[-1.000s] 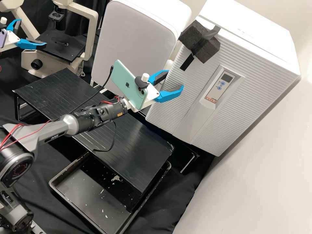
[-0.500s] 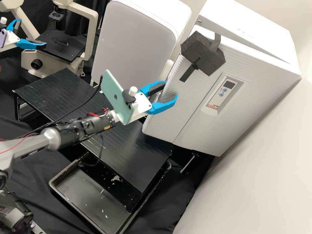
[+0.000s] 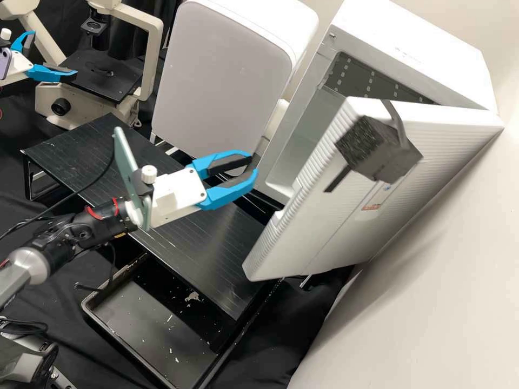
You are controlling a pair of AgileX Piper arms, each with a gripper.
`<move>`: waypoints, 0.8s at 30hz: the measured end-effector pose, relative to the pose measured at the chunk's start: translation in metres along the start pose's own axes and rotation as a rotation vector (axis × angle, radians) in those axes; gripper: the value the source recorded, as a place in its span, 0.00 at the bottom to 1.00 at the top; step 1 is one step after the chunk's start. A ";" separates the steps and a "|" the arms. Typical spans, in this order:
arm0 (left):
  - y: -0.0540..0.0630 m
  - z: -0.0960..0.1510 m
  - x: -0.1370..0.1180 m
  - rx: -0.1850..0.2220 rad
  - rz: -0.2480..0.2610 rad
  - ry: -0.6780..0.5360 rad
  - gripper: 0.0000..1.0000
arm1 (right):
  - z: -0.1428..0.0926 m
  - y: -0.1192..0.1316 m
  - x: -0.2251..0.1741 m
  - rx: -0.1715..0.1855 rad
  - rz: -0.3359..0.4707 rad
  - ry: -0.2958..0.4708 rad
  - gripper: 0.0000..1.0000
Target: Open the incubator door
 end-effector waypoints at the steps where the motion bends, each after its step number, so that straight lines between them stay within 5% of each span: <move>1: 0.000 0.000 0.000 0.000 0.000 0.000 1.00 | -0.001 0.000 -0.003 0.007 -0.010 0.008 0.00; 9: 0.000 0.000 0.000 0.000 0.000 0.000 1.00 | 0.001 -0.008 -0.007 0.009 -0.043 0.015 0.00; 10: 0.000 0.000 0.000 0.000 0.000 0.000 1.00 | 0.001 -0.009 -0.007 0.015 -0.047 0.013 1.00; 16: 0.000 0.000 0.000 0.000 0.000 0.000 1.00 | 0.004 -0.028 -0.006 0.045 -0.119 0.035 1.00; 24: 0.000 0.000 0.000 0.000 0.000 0.000 1.00 | 0.013 -0.051 -0.002 0.150 -0.200 0.071 1.00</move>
